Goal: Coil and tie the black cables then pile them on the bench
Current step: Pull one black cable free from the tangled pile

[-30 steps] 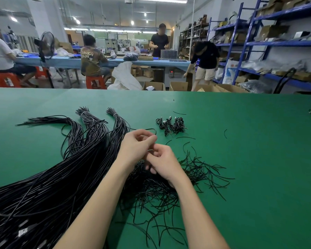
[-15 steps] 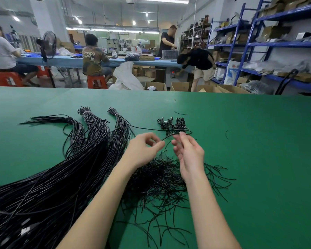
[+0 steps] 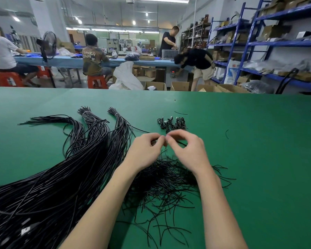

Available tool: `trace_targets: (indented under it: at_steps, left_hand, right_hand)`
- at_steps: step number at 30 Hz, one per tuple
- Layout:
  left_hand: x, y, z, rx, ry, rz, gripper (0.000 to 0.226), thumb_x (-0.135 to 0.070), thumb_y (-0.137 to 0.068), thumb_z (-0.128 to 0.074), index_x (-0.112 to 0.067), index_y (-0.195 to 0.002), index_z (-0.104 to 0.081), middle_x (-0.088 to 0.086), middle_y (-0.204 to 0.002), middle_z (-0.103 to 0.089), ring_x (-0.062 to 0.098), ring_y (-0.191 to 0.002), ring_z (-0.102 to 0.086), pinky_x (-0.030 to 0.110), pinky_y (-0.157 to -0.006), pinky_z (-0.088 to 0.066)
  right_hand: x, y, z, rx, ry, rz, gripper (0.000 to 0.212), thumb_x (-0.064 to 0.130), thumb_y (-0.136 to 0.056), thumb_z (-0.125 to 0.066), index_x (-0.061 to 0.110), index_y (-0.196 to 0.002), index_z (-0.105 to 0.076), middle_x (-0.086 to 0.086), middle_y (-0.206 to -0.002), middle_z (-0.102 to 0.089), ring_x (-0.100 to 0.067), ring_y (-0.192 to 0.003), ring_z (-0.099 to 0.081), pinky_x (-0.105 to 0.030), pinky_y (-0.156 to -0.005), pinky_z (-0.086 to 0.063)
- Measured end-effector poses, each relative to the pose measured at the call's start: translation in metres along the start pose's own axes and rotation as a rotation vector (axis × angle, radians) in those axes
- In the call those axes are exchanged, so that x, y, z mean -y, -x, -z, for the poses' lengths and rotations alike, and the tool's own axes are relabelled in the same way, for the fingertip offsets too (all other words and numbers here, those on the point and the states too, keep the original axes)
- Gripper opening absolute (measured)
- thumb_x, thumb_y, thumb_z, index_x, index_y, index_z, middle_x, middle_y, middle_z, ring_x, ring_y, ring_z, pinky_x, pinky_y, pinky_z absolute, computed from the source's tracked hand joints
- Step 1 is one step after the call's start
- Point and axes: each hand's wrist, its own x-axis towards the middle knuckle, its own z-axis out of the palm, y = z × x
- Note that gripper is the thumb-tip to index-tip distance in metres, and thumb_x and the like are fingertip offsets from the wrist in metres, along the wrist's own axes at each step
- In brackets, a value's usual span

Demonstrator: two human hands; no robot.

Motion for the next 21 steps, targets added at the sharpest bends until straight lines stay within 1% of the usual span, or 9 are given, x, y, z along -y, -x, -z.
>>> trace_targets:
  at_steps: [2,4,7,9,11,13,16,19,21]
  left_hand:
    - [0.002,-0.003,0.0,-0.051,0.009,0.004,0.025,-0.041,-0.097,-0.057,-0.024,-0.083,-0.068,-0.009,-0.056,-0.054,0.003,-0.051,-0.046,0.025,-0.055,-0.036]
    - [0.005,-0.004,0.001,-0.043,0.018,0.021,0.024,-0.044,-0.096,-0.059,-0.023,-0.084,-0.063,-0.008,-0.061,-0.056,0.003,-0.052,-0.046,0.025,-0.057,-0.038]
    - [0.01,-0.003,0.002,-0.005,0.018,0.03,0.028,-0.047,-0.095,-0.058,-0.024,-0.081,-0.06,-0.008,-0.063,-0.056,0.004,-0.053,-0.044,0.027,-0.06,-0.04]
    - [0.012,-0.003,0.004,-0.01,-0.011,0.037,0.029,-0.049,-0.096,-0.056,-0.025,-0.08,-0.06,-0.006,-0.063,-0.057,0.009,-0.057,-0.048,0.029,-0.063,-0.043]
    - [0.013,-0.004,0.006,-0.024,-0.023,0.033,0.03,-0.047,-0.098,-0.054,-0.025,-0.079,-0.061,-0.004,-0.062,-0.057,0.013,-0.057,-0.05,0.03,-0.063,-0.044]
    - [0.012,-0.004,0.007,-0.034,-0.04,0.009,0.03,-0.043,-0.099,-0.052,-0.025,-0.078,-0.063,-0.004,-0.061,-0.057,0.012,-0.053,-0.047,0.028,-0.06,-0.041]
    - [0.01,-0.002,0.004,-0.037,-0.056,-0.028,0.028,-0.04,-0.099,-0.052,-0.026,-0.078,-0.064,0.001,-0.067,-0.063,0.008,-0.051,-0.043,0.026,-0.058,-0.039]
    - [0.012,-0.002,0.004,-0.089,-0.067,-0.053,0.027,-0.038,-0.099,-0.054,-0.025,-0.078,-0.065,-0.004,-0.064,-0.06,0.006,-0.052,-0.045,0.027,-0.059,-0.036]
    - [0.013,-0.004,0.006,-0.131,-0.057,-0.06,0.024,-0.039,-0.098,-0.057,-0.026,-0.08,-0.065,-0.01,-0.069,-0.062,0.005,-0.062,-0.05,0.031,-0.068,-0.043]
  right_hand:
    - [-0.006,0.001,-0.004,0.065,-0.056,-0.043,0.016,0.04,-0.09,-0.073,0.032,-0.077,-0.072,0.027,-0.071,-0.069,0.009,-0.07,-0.062,-0.004,-0.063,-0.042]
    - [-0.01,0.003,-0.007,0.006,-0.115,-0.085,0.02,0.035,-0.092,-0.073,0.028,-0.074,-0.07,0.02,-0.064,-0.065,0.004,-0.06,-0.057,-0.008,-0.059,-0.044]
    - [-0.012,0.0,-0.002,-0.189,-0.242,-0.206,0.017,0.036,-0.099,-0.064,0.028,-0.084,-0.065,0.011,-0.069,-0.064,-0.013,-0.067,-0.067,-0.028,-0.065,-0.055]
    - [-0.012,-0.002,0.005,-0.33,-0.348,-0.317,0.015,0.036,-0.102,-0.059,0.029,-0.088,-0.061,0.008,-0.078,-0.065,-0.009,-0.065,-0.069,-0.029,-0.063,-0.054]
    - [-0.015,-0.001,0.011,-0.396,-0.355,-0.378,0.012,0.034,-0.102,-0.059,0.031,-0.091,-0.059,0.006,-0.089,-0.066,-0.012,-0.077,-0.069,-0.037,-0.073,-0.058]
    - [-0.018,0.001,0.016,-0.357,-0.23,-0.317,0.01,0.028,-0.1,-0.059,0.033,-0.092,-0.061,0.01,-0.096,-0.067,-0.014,-0.093,-0.068,-0.036,-0.083,-0.056]
    - [-0.015,0.002,0.015,-0.174,-0.073,-0.112,0.01,0.028,-0.096,-0.063,0.036,-0.097,-0.069,0.021,-0.1,-0.07,0.0,-0.101,-0.063,-0.02,-0.088,-0.048]
    - [-0.006,0.001,0.013,-0.079,-0.087,-0.05,0.008,0.039,-0.093,-0.069,0.036,-0.087,-0.075,0.02,-0.08,-0.073,0.003,-0.08,-0.065,-0.007,-0.069,-0.045]
    - [-0.005,0.0,0.014,-0.018,-0.111,-0.066,0.02,0.038,-0.094,-0.069,0.032,-0.077,-0.076,0.015,-0.063,-0.067,-0.001,-0.058,-0.056,-0.011,-0.056,-0.042]
